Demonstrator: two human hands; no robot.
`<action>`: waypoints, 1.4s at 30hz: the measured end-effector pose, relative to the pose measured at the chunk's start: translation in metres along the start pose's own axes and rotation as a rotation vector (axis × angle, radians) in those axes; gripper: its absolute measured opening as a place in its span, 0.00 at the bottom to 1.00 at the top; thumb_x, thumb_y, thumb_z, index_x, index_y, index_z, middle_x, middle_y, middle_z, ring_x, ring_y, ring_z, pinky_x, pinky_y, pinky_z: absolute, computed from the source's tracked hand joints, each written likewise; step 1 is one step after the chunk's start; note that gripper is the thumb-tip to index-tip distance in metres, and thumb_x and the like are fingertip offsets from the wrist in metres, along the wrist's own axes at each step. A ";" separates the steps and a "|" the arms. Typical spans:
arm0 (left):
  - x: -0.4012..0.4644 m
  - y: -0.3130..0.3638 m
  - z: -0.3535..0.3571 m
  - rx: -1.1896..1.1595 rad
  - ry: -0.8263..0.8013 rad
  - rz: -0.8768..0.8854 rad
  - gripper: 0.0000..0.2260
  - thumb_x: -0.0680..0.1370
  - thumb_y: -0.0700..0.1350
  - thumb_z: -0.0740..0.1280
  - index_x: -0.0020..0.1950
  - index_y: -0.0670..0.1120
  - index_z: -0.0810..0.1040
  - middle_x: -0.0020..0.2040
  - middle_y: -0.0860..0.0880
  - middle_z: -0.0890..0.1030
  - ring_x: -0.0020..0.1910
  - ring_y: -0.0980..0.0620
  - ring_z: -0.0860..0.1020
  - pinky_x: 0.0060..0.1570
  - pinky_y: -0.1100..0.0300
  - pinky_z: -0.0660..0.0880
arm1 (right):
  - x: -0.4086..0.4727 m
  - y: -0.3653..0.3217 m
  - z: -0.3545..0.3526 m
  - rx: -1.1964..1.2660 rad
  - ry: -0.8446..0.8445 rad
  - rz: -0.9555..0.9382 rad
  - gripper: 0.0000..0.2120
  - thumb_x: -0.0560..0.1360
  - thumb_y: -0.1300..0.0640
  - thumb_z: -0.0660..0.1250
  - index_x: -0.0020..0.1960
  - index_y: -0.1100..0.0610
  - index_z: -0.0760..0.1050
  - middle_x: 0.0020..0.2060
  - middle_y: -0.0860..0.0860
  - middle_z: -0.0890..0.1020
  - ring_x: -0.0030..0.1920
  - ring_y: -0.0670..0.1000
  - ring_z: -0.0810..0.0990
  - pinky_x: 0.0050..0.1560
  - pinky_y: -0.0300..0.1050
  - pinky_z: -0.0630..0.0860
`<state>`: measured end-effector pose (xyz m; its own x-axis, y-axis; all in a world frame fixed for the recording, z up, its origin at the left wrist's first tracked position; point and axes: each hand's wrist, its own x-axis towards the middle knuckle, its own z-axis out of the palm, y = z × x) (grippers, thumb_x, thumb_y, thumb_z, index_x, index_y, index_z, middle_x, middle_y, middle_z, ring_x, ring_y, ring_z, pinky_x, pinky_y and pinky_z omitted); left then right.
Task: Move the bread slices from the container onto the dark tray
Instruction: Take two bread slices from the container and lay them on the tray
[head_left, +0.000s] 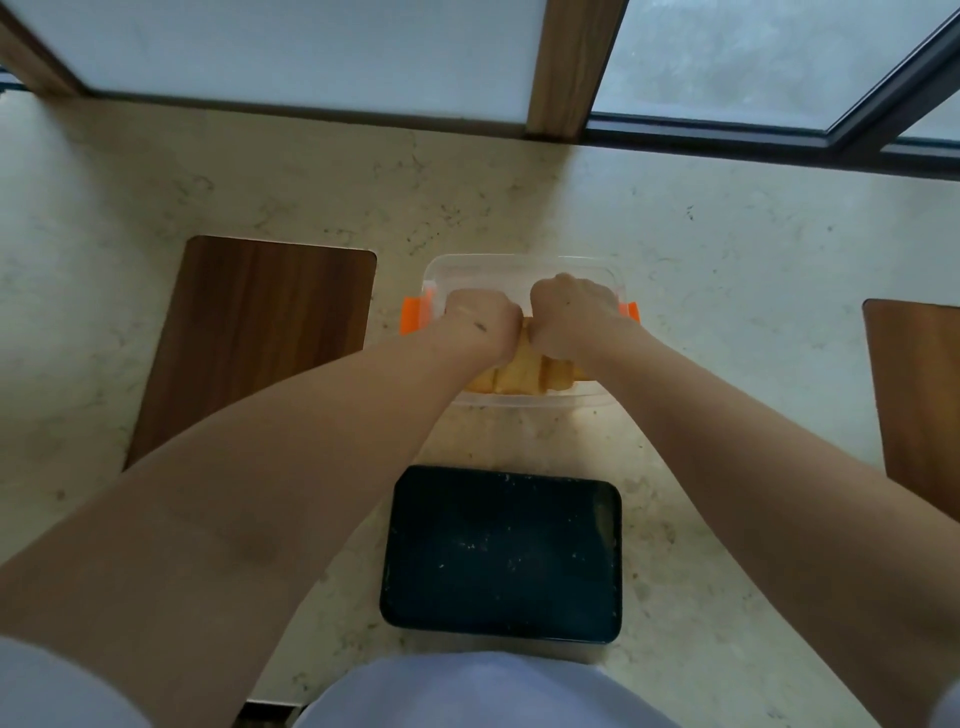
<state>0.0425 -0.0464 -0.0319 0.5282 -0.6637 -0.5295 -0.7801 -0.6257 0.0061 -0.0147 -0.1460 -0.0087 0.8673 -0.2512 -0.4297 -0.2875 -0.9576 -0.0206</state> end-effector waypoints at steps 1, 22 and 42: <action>-0.001 0.000 -0.002 -0.035 -0.001 -0.007 0.12 0.74 0.35 0.61 0.33 0.48 0.72 0.33 0.51 0.73 0.28 0.53 0.68 0.26 0.60 0.59 | 0.001 0.001 -0.001 0.064 -0.021 0.032 0.11 0.74 0.60 0.64 0.33 0.56 0.71 0.31 0.52 0.75 0.29 0.50 0.73 0.26 0.41 0.63; -0.020 0.003 0.003 -0.447 0.034 -0.240 0.11 0.75 0.31 0.59 0.36 0.44 0.71 0.35 0.47 0.74 0.30 0.51 0.71 0.27 0.60 0.66 | -0.022 0.002 0.013 -0.003 0.007 0.023 0.04 0.76 0.56 0.61 0.45 0.56 0.72 0.46 0.53 0.72 0.36 0.52 0.72 0.32 0.45 0.66; -0.039 -0.012 -0.005 -0.738 0.215 -0.240 0.08 0.75 0.37 0.62 0.36 0.45 0.72 0.35 0.47 0.76 0.33 0.50 0.74 0.30 0.58 0.67 | -0.014 0.002 -0.011 0.378 0.023 0.142 0.03 0.72 0.57 0.67 0.41 0.56 0.77 0.33 0.51 0.80 0.31 0.49 0.79 0.28 0.41 0.75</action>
<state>0.0327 -0.0147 -0.0070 0.7650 -0.4944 -0.4128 -0.2542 -0.8206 0.5119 -0.0227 -0.1458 0.0066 0.8159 -0.3847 -0.4317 -0.5306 -0.7947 -0.2947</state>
